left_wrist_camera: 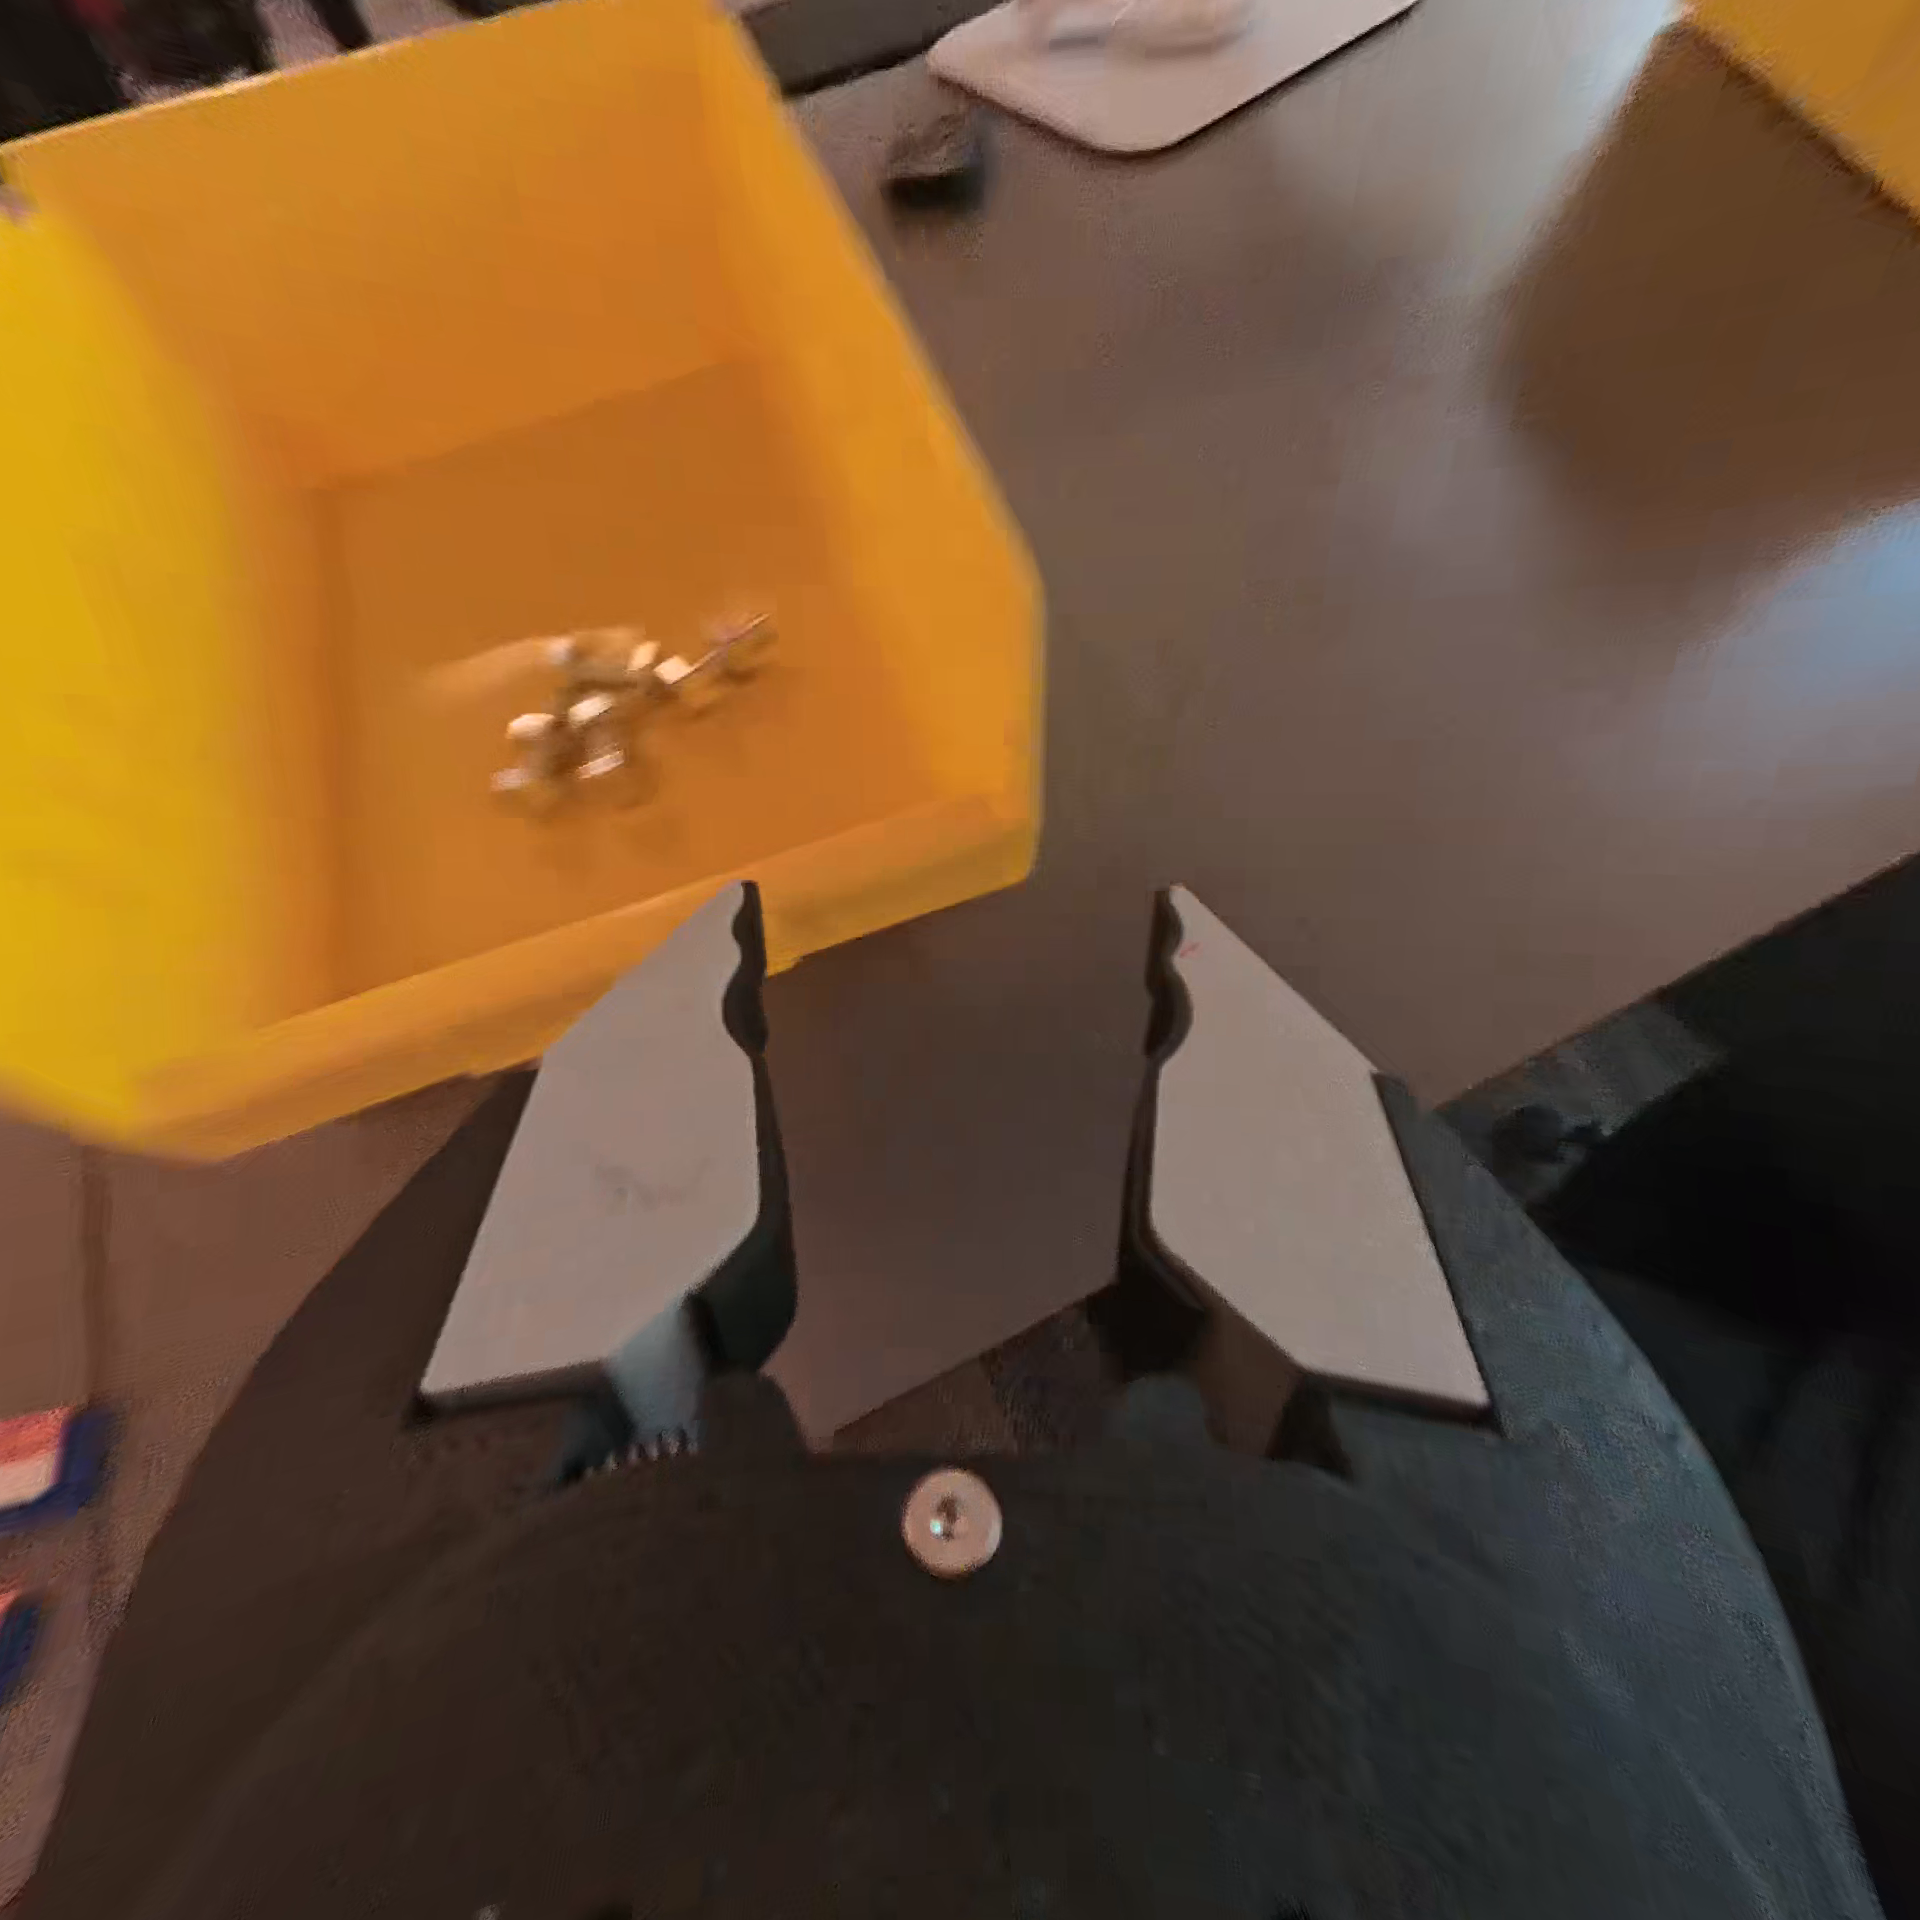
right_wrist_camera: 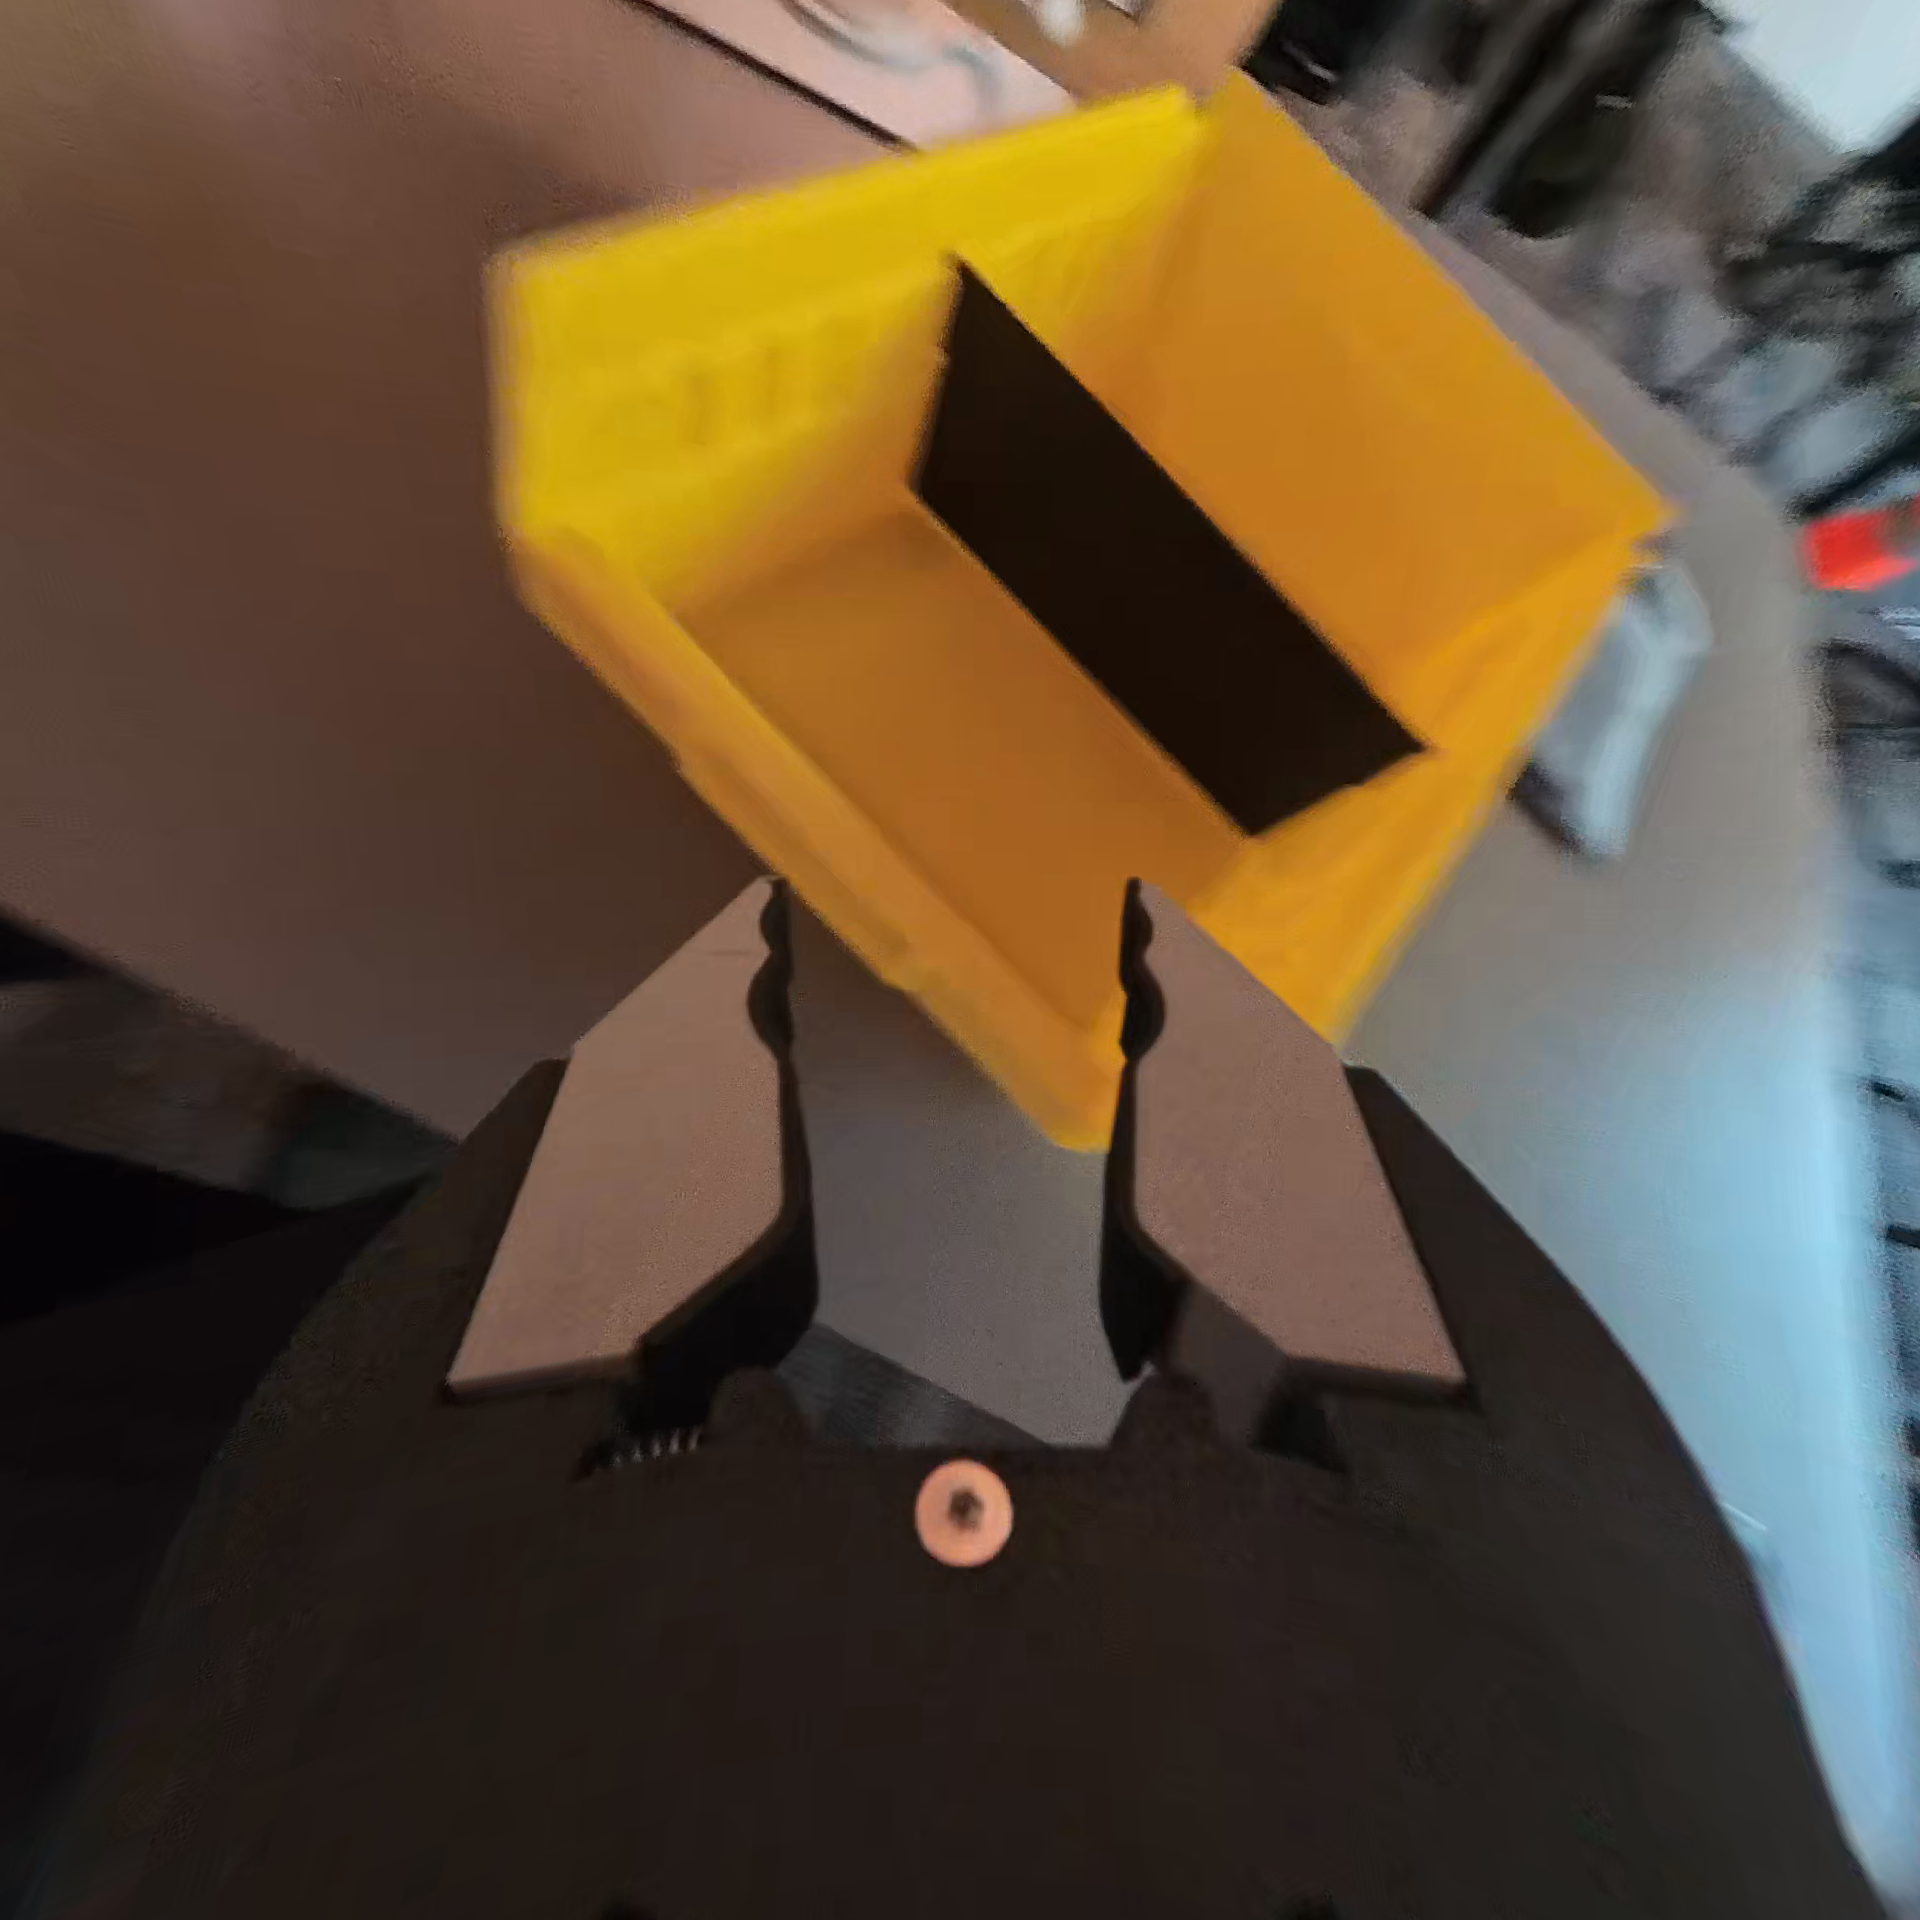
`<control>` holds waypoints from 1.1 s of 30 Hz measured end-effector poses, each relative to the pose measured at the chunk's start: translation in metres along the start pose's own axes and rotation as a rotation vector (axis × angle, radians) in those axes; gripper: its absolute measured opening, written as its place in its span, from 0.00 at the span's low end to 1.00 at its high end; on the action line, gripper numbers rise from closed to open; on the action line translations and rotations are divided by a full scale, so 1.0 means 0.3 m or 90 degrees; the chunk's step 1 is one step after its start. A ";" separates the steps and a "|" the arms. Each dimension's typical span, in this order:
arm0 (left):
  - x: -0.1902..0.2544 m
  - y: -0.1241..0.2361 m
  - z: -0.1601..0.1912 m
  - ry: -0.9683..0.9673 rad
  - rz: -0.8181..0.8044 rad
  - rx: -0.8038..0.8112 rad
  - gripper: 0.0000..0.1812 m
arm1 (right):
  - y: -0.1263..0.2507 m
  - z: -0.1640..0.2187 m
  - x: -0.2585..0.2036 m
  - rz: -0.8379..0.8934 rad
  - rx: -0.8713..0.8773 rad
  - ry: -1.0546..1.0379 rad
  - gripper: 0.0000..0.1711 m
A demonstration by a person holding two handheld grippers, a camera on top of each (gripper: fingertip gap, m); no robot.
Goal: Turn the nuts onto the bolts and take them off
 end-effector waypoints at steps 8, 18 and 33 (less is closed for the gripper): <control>0.046 -0.236 -0.053 -0.001 -0.116 -0.016 0.36 | -0.172 -0.182 -0.282 -0.026 0.117 -0.046 0.50; -0.058 -0.238 -0.054 -0.060 -0.241 0.026 0.02 | -0.292 -0.063 -0.177 0.046 0.028 0.139 0.10; 0.008 -0.206 -0.103 0.034 -0.233 0.047 0.37 | -0.167 0.104 0.106 0.188 -0.006 -0.010 0.10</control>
Point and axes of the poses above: each gripper's, where its closed fingertips meet, y back along the fingers, z out of its underside, x = y × z across the jaws, the point moved 3 cm from there along y, back along the fingers, and after that the axes turned 4 degrees about z, right-handed, at the moved point
